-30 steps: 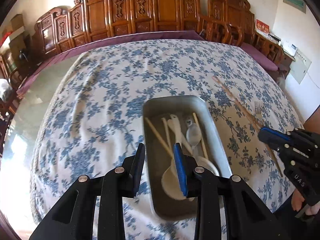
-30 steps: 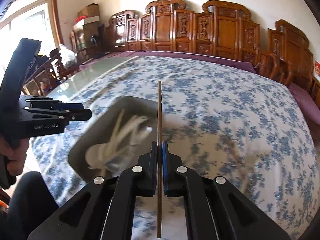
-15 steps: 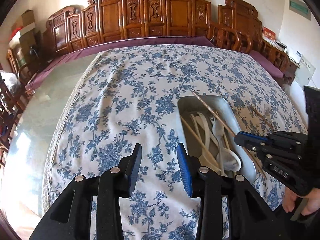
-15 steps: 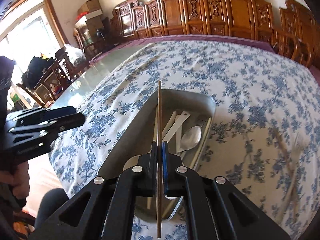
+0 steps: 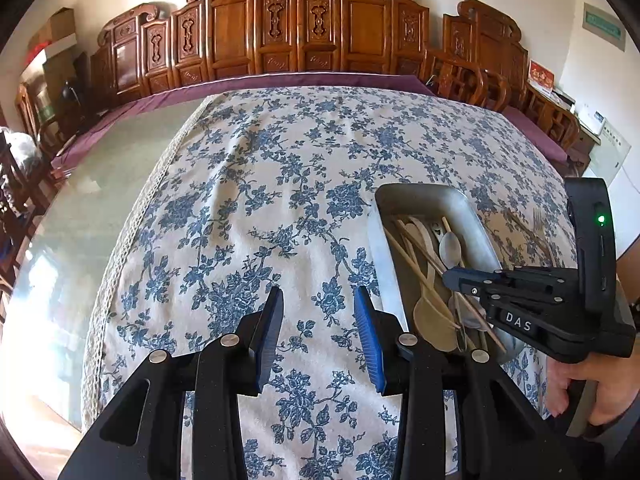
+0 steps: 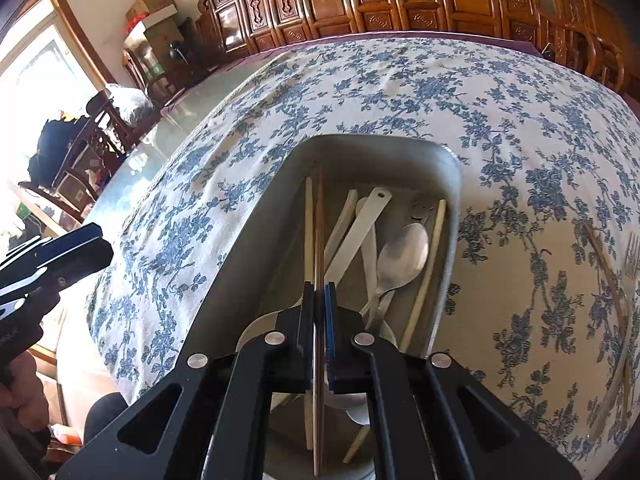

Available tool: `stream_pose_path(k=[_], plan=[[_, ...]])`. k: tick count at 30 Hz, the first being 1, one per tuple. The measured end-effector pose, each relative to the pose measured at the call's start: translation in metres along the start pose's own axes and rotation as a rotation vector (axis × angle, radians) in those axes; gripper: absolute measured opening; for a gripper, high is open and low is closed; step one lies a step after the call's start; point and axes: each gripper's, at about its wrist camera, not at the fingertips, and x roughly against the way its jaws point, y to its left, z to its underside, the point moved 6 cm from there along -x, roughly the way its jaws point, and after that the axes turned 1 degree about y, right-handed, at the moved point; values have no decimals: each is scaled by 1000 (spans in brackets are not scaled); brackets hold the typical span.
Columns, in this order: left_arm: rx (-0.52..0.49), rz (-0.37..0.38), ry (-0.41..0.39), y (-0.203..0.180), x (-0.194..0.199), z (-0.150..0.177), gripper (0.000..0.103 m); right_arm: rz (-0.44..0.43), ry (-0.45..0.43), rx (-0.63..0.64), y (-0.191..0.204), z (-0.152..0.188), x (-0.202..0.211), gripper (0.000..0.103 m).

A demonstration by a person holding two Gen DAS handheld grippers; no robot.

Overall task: Organize utensils
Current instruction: 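Lower the wooden chopstick into the grey tray and open the right tool, then grasp the metal fork by its handle with the right tool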

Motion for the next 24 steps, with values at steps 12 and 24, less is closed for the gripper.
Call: stream_pose_path(k=[12,24], plan=[[-10,6,-7,-11,3,-3,35,-1,-66,61,-1,-1,22,9],[-39,46,-25,-51,5,-11,47,209,-171,157,-91,11,99,9]])
